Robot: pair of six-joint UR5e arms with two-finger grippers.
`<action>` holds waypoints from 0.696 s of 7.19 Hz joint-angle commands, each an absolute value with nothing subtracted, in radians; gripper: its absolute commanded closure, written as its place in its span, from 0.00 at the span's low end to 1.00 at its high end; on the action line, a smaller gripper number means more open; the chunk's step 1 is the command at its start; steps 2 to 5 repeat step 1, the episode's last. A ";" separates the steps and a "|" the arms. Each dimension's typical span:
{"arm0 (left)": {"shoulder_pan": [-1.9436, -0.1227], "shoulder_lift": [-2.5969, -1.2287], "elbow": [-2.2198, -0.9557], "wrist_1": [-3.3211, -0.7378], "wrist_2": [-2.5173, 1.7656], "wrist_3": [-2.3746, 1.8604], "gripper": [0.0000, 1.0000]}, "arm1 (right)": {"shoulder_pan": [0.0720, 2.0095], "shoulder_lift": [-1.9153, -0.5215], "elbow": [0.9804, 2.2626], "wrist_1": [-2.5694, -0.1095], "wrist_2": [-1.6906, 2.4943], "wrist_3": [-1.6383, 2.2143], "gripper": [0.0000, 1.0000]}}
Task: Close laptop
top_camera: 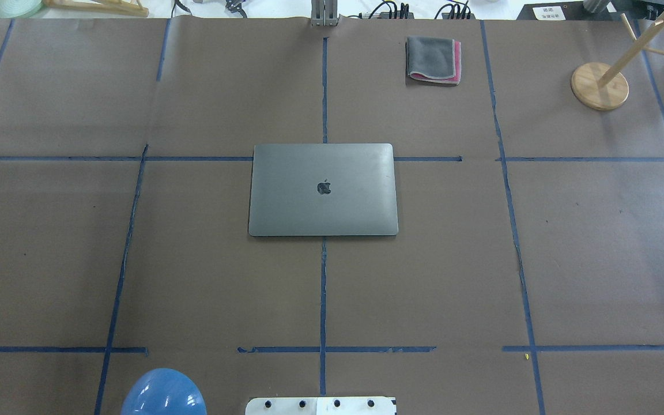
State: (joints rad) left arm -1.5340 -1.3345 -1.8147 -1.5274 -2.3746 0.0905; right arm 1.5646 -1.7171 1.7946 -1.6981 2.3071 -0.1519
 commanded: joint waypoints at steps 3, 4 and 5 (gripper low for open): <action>-1.534 -1.333 -1.815 -1.526 -2.375 0.091 0.00 | 1.565 -1.718 1.796 -1.698 2.307 -0.152 0.00; -1.534 -1.333 -1.815 -1.526 -2.375 0.091 0.00 | 1.565 -1.718 1.796 -1.698 2.307 -0.152 0.00; -1.534 -1.333 -1.815 -1.526 -2.375 0.091 0.00 | 1.565 -1.718 1.796 -1.698 2.307 -0.152 0.00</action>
